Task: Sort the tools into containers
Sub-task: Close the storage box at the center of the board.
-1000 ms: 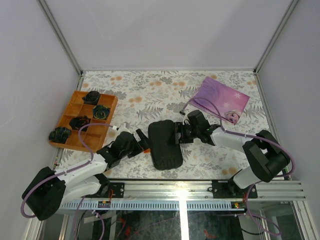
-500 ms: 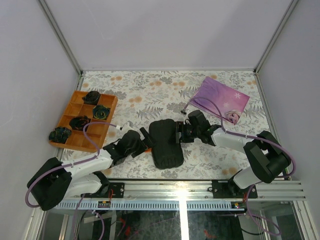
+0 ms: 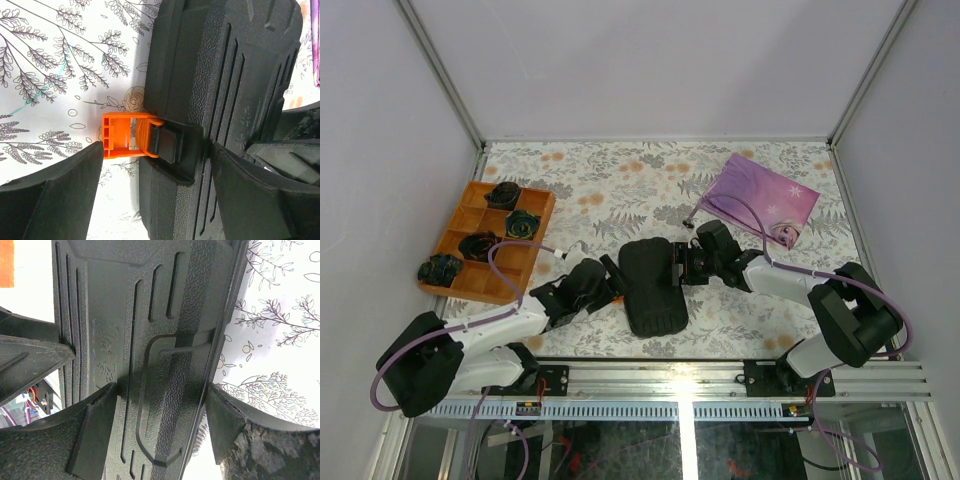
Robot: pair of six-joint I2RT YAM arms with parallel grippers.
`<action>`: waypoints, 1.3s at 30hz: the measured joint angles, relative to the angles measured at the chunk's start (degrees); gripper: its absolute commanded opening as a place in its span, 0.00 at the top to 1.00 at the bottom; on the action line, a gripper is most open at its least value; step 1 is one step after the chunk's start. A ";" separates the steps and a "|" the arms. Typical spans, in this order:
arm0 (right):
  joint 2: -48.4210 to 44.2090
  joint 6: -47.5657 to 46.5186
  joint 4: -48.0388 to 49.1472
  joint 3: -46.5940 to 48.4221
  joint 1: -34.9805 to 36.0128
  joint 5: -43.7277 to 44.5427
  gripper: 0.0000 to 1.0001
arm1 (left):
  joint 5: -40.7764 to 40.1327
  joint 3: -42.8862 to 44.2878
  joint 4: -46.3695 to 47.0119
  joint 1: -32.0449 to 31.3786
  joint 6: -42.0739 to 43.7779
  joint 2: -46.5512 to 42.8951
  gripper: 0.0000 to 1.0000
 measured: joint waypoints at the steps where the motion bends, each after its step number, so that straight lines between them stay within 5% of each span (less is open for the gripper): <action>1: 0.00 0.00 0.00 0.00 0.00 0.00 0.39 | -0.33 0.42 -0.63 -0.15 0.33 -0.09 0.38; 24: 0.81 -0.04 2.49 -0.17 0.48 0.24 0.39 | -0.61 -0.48 -4.92 -1.40 2.19 -8.55 0.64; 39: 0.87 -0.04 2.69 -0.17 0.57 0.22 0.39 | 0.72 -1.84 -1.57 -1.42 1.84 -8.26 0.65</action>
